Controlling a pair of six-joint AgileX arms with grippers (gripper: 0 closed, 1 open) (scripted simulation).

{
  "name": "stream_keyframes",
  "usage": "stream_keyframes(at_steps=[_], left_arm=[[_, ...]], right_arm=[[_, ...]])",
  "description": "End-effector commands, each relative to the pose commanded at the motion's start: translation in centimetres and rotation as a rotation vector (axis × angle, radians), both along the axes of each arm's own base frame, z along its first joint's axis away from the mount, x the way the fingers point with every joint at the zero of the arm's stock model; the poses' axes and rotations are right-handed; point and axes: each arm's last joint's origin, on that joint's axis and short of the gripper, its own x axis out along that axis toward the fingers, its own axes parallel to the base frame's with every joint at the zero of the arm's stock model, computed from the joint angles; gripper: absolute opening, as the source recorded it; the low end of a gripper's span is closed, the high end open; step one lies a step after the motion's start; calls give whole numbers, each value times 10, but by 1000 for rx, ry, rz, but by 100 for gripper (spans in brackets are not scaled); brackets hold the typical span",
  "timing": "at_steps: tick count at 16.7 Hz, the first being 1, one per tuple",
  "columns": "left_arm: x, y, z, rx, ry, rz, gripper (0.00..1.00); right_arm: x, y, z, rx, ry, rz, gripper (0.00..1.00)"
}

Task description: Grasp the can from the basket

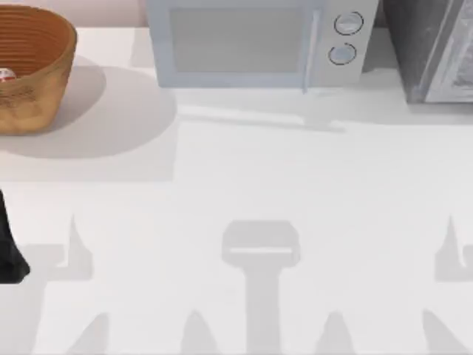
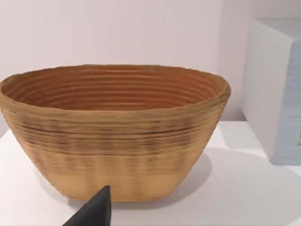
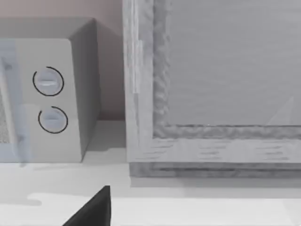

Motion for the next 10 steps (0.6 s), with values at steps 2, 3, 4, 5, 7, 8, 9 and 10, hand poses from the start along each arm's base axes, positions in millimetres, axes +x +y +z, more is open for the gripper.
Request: stream_keyframes(at_steps=[2,3,4,5,7,8,9,10], left_arm=[[0,0,0,0,0,0,100],[0,0,1,0,-1,1,100],[0,0,6,0,-2,3,100],[-1,1,13,0,-4,6,100],[-1,1,34,1,-3,12,100],[0,2,47,1,1,14,100],[1,2,61,1,8,15,100],[3,2,77,1,20,15,100]], right_arm=[[0,0,0,0,0,0,100],[0,0,0,0,0,0,100],[0,0,0,0,0,0,100],[0,0,0,0,0,0,100],[0,0,0,0,0,0,100],[0,0,0,0,0,0,100],[0,0,0,0,0,0,100],[0,0,0,0,0,0,100]])
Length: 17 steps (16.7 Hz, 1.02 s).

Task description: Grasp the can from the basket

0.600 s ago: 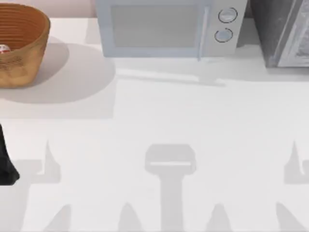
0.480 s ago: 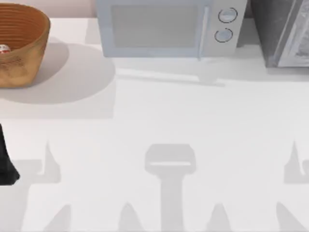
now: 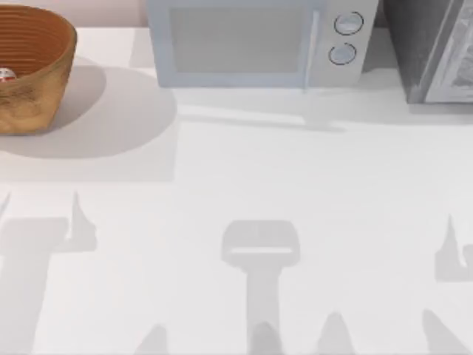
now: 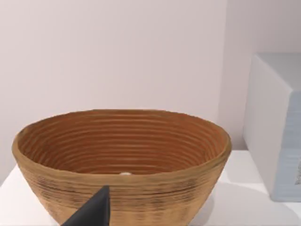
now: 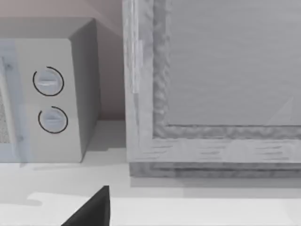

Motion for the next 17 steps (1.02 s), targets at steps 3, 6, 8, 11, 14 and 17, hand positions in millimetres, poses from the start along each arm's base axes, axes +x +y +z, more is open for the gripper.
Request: stream_keyframes(at_steps=[3,6,8,11,14,17], left_arm=[[17,1,48,-5,65,-6,100],[54,3,90,-16,189,-18,100],[91,5,107,-28,309,-26,100],[160,9,110,-52,526,-37,100],[232,16,81,-81,779,-40,100],[291,25,32,-109,1033,-39,100]], right_arm=[[0,0,0,0,0,0,100],[0,0,0,0,0,0,100],[0,0,0,0,0,0,100],[0,0,0,0,0,0,100],[0,0,0,0,0,0,100],[0,0,0,0,0,0,100]])
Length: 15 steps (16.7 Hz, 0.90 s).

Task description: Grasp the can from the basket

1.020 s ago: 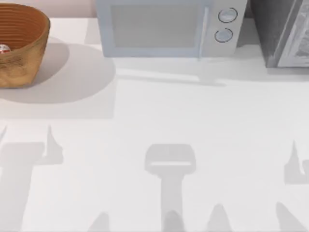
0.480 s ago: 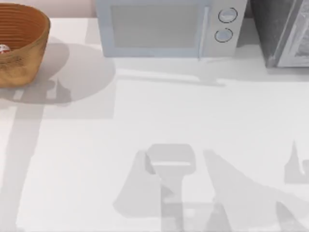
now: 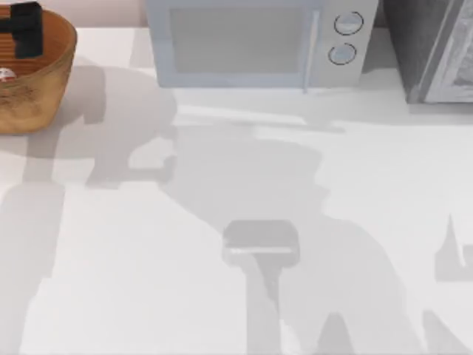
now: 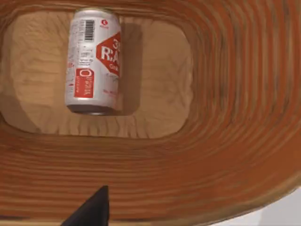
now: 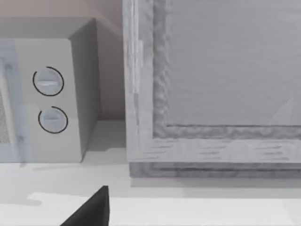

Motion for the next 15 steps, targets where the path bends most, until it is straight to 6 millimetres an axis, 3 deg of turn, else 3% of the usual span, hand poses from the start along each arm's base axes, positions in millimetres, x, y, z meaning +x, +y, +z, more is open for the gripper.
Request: stream_keyframes(at_steps=[4,8,11,15], left_arm=[[50,15,-68,-25,283,-2,100],[76,31,-110,-37,447,-15,100],[90,42,-121,-37,487,-31,100],[102,54,-108,-21,440,-53,100]], right_arm=[[0,0,0,0,0,0,100],[0,0,0,0,0,0,100],[0,0,0,0,0,0,100],[0,0,0,0,0,0,100]])
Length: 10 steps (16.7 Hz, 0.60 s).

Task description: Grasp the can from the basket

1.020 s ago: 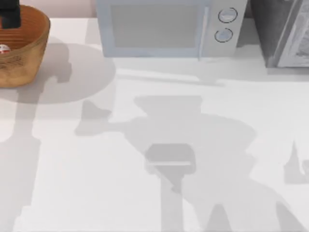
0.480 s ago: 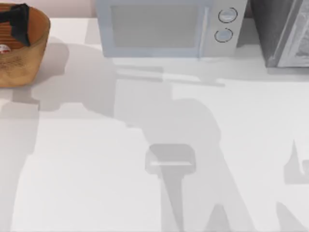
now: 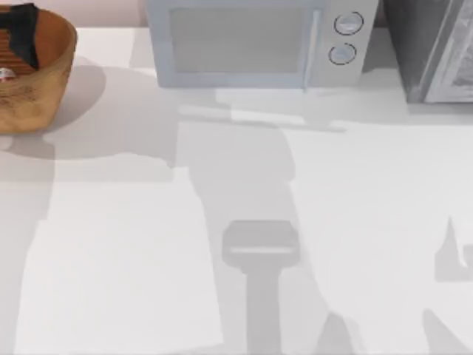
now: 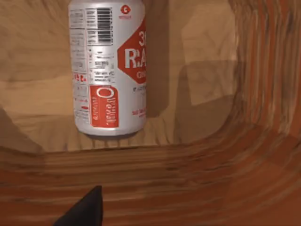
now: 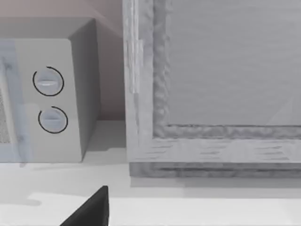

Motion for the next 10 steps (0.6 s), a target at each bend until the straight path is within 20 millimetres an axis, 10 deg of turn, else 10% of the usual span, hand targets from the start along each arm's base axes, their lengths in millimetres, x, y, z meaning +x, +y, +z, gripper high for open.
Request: stream_keyframes(at_steps=[10], left_arm=[[11,9,30,27,-130,-27,100]], right_arm=[[0,0,0,0,0,0,100]])
